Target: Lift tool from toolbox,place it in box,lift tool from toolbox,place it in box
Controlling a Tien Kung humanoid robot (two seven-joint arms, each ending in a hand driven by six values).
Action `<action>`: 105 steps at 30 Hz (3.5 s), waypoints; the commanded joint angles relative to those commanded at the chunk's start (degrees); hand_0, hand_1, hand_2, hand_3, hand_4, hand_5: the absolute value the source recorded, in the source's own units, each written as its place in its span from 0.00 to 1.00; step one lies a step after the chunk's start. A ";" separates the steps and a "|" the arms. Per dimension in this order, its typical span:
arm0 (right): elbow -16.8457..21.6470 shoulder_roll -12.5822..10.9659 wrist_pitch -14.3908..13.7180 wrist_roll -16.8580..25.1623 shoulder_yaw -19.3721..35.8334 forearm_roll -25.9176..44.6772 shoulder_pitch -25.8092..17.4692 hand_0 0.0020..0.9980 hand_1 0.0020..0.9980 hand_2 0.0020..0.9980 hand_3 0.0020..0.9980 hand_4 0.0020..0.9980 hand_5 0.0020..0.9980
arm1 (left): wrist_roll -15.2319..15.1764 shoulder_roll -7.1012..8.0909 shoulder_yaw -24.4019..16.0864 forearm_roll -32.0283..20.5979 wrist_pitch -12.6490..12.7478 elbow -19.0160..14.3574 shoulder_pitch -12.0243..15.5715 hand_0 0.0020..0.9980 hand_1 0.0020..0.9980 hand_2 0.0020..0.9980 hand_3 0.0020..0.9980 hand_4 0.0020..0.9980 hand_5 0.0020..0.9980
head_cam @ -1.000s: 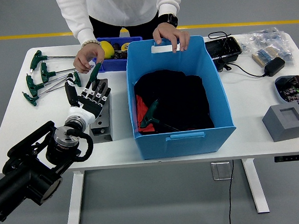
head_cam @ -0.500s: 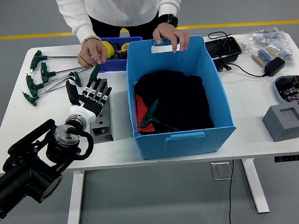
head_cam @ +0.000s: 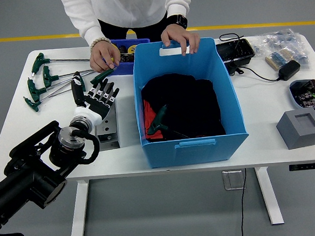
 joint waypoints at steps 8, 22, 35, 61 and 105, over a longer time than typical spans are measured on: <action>-0.01 0.01 0.04 -0.02 -0.21 0.06 -0.03 0.68 0.65 0.72 0.56 0.77 0.70 | 0.61 -0.11 0.62 0.09 -0.45 0.09 -0.43 0.65 0.65 0.77 0.84 0.83 0.84; -0.02 0.04 0.03 0.03 -0.67 0.44 0.00 0.68 0.65 0.72 0.56 0.77 0.70 | 0.88 -0.30 1.08 0.72 -0.69 0.19 -0.91 0.68 0.66 0.80 0.86 0.83 0.84; 0.00 0.06 0.04 0.04 -1.27 0.75 -0.38 0.68 0.65 0.72 0.56 0.77 0.70 | 0.70 -0.37 1.54 0.64 -0.34 1.00 -0.93 0.71 0.67 0.84 0.89 0.83 0.84; 0.05 0.02 0.00 0.04 -1.53 0.75 -0.09 0.68 0.65 0.72 0.56 0.77 0.70 | 1.15 -0.85 2.53 -0.32 -1.34 2.87 -2.61 0.71 0.67 0.81 0.88 0.84 0.85; 0.03 0.06 0.02 0.11 -1.28 0.71 -0.15 0.68 0.65 0.72 0.57 0.77 0.70 | -0.08 0.55 0.58 -1.52 -1.92 -0.96 -3.26 0.68 0.71 0.78 0.75 0.82 0.83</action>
